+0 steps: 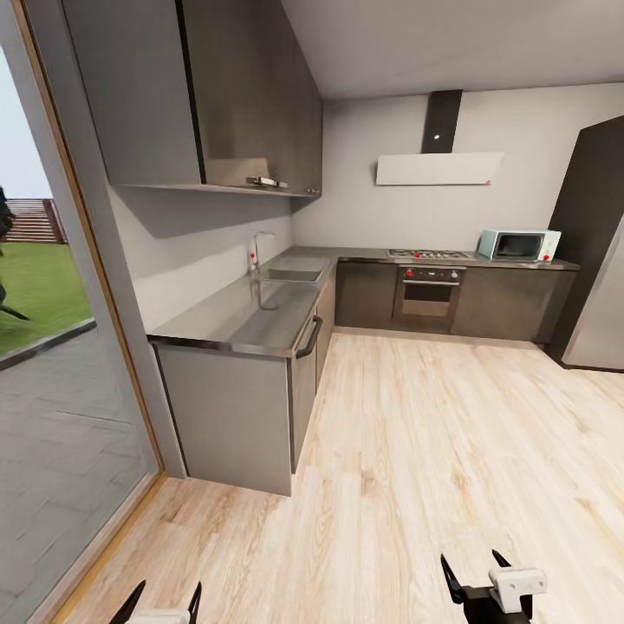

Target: Put the three can of soda from the living room inside the tash can in the kitchen.

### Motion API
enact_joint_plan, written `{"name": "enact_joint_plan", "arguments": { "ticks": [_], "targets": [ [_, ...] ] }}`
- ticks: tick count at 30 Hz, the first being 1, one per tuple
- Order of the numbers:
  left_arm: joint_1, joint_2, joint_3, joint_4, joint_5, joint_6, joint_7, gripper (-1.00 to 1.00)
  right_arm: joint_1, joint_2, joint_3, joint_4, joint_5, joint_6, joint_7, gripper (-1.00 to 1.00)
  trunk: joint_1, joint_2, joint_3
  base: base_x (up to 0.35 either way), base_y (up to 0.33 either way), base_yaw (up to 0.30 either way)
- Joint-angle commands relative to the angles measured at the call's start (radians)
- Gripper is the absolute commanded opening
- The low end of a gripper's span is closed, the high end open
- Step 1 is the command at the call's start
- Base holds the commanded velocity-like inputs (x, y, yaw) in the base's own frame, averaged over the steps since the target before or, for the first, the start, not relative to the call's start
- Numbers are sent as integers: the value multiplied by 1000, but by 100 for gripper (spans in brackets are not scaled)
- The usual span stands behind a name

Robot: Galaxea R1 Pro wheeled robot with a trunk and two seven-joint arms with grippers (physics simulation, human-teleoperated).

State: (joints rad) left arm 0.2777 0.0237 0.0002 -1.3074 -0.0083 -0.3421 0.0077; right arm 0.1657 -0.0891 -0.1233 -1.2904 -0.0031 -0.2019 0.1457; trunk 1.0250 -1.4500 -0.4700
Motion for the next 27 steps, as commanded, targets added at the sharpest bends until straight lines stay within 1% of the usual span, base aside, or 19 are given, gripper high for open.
{"name": "enact_joint_plan", "arguments": {
  "ticks": [1, 12, 27],
  "targets": [
    [0, 0, 0, 0, 0, 0, 0, 100, 0, 0, 0, 0, 0, 0, 0, 100, 0, 0, 0, 0, 0, 0],
    [0, -1, -2, 3, -1, 0, 0, 100, 0, 2, 5, 12, -1, 1, -3, 100, 0, 0, 2, 0, 0, -23],
    [-1, -1, -3, 23, -1, 0, 0, 100, -2, 10, 4, 22, -3, 3, -12, 100, 0, 0, 17, 0, 0, -171]
  ]
}}
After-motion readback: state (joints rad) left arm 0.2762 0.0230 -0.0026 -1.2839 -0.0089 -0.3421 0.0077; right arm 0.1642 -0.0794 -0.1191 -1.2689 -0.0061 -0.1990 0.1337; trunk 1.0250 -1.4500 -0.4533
